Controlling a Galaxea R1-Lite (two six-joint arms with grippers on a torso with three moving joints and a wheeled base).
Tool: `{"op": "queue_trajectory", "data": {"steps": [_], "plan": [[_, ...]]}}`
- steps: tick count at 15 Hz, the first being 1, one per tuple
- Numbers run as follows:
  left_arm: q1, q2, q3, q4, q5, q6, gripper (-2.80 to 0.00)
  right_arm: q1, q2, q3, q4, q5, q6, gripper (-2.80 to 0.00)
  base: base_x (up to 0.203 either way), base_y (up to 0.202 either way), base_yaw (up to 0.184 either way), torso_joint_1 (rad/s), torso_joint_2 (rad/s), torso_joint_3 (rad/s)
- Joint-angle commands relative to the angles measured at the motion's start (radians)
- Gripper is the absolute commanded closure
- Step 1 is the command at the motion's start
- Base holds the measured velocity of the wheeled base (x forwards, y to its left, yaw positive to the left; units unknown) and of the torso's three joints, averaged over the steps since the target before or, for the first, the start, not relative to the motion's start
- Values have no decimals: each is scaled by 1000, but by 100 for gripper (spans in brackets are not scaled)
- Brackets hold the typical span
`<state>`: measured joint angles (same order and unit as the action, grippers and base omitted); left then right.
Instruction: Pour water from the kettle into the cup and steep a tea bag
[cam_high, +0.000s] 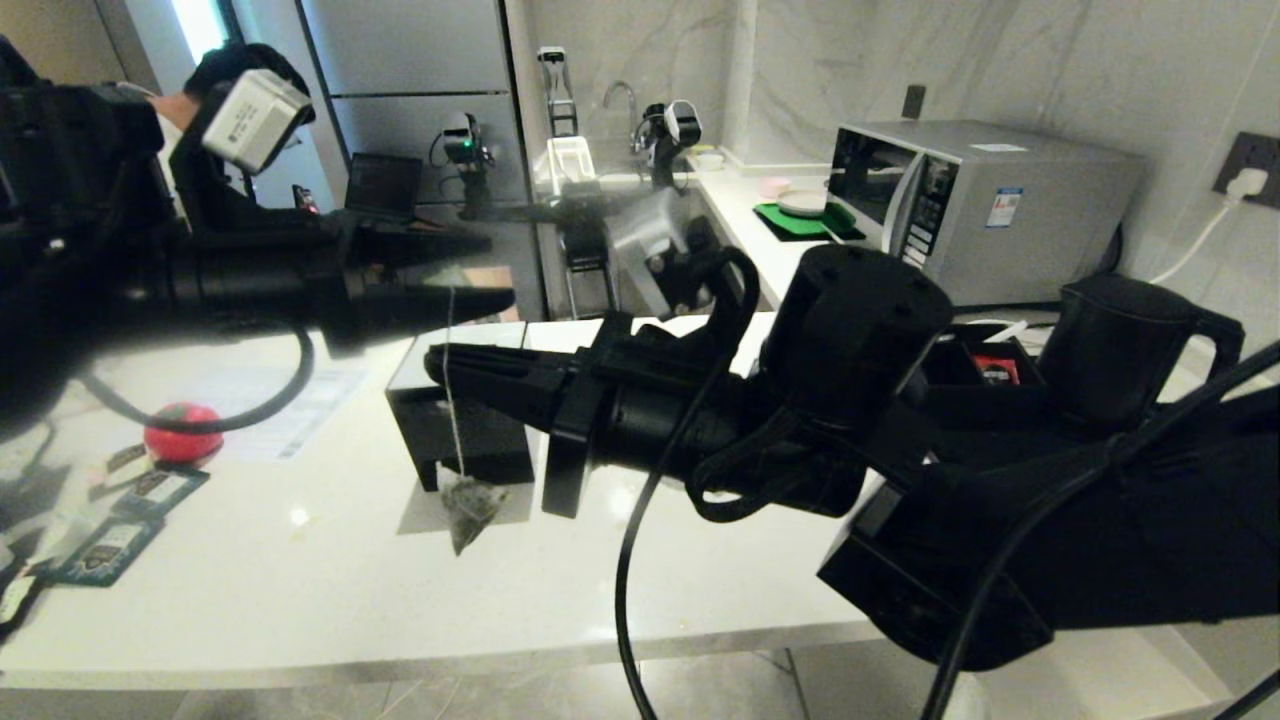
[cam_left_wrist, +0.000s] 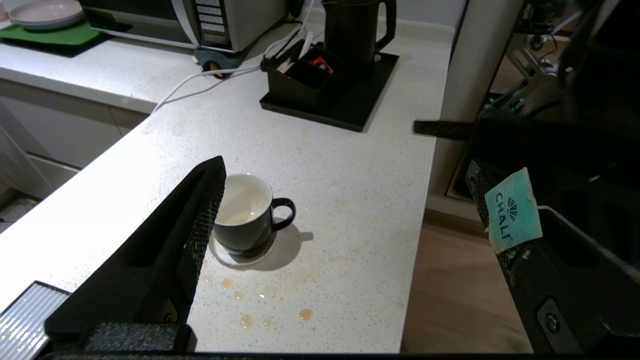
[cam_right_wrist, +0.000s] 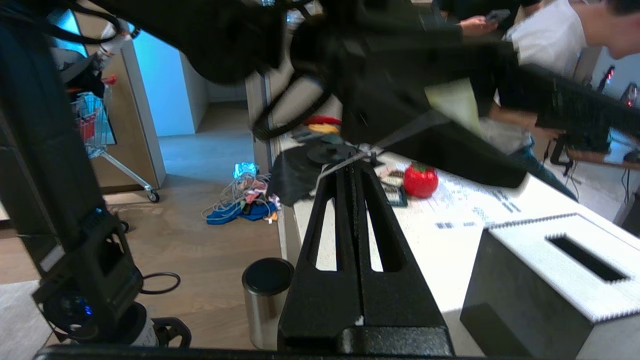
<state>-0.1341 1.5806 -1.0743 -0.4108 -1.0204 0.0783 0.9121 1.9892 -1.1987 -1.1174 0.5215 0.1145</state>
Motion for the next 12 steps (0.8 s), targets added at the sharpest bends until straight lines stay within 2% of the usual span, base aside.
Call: {"op": "queue_trajectory", "data": {"steps": [1,7,12], "plan": [[2,18,5,-5,-6,0,-280,1,-26,1,-1,5,1,0,0,0,0,0,0,0],[-1,4,20,-5,-10,1,-280,-1,-32,-7,2,3,1,0,0,0,0,0,0,0],[-2,-37,83,-5,-13,-2,-280,-1,-32,-5,2,3,1,0,0,0,0,0,0,0]]}}
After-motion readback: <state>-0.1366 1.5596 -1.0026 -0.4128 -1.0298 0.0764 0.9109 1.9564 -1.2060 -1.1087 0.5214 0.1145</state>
